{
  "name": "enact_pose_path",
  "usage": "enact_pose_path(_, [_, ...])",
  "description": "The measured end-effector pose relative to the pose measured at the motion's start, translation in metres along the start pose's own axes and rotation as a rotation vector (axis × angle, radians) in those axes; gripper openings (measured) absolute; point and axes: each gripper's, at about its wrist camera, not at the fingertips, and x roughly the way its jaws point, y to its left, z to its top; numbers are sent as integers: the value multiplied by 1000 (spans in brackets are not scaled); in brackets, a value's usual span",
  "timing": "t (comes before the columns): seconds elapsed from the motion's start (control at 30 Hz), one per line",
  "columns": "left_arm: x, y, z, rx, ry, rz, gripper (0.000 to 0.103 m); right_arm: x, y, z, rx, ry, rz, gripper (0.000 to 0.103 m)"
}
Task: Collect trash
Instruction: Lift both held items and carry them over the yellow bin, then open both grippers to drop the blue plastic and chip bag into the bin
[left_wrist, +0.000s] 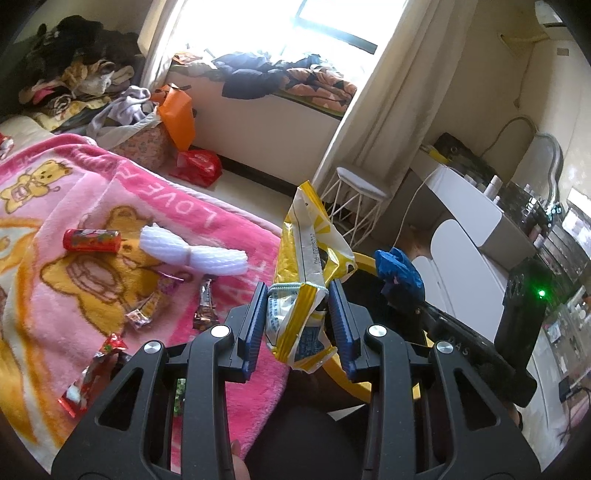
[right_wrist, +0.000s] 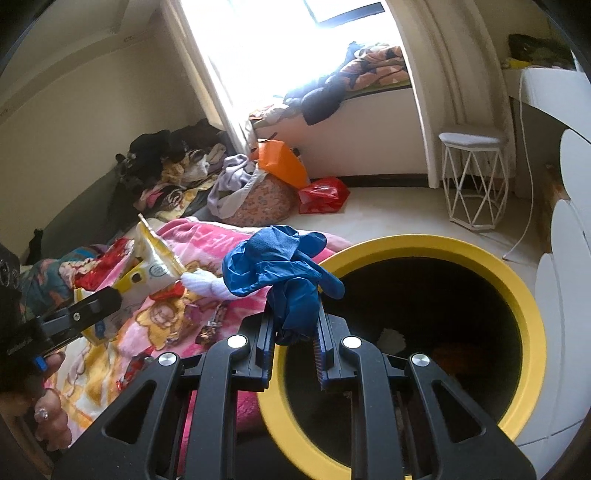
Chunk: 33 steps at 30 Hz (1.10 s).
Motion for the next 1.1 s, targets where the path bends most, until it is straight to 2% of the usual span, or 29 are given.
enact_pose_path(0.7, [35, -29, -8, 52, 55, -22, 27, -5, -42, -1, 89, -1, -114, 17])
enact_pose_path(1.1, [70, -48, -18, 100, 117, -30, 27, -2, -63, -3, 139, 17, -136, 18])
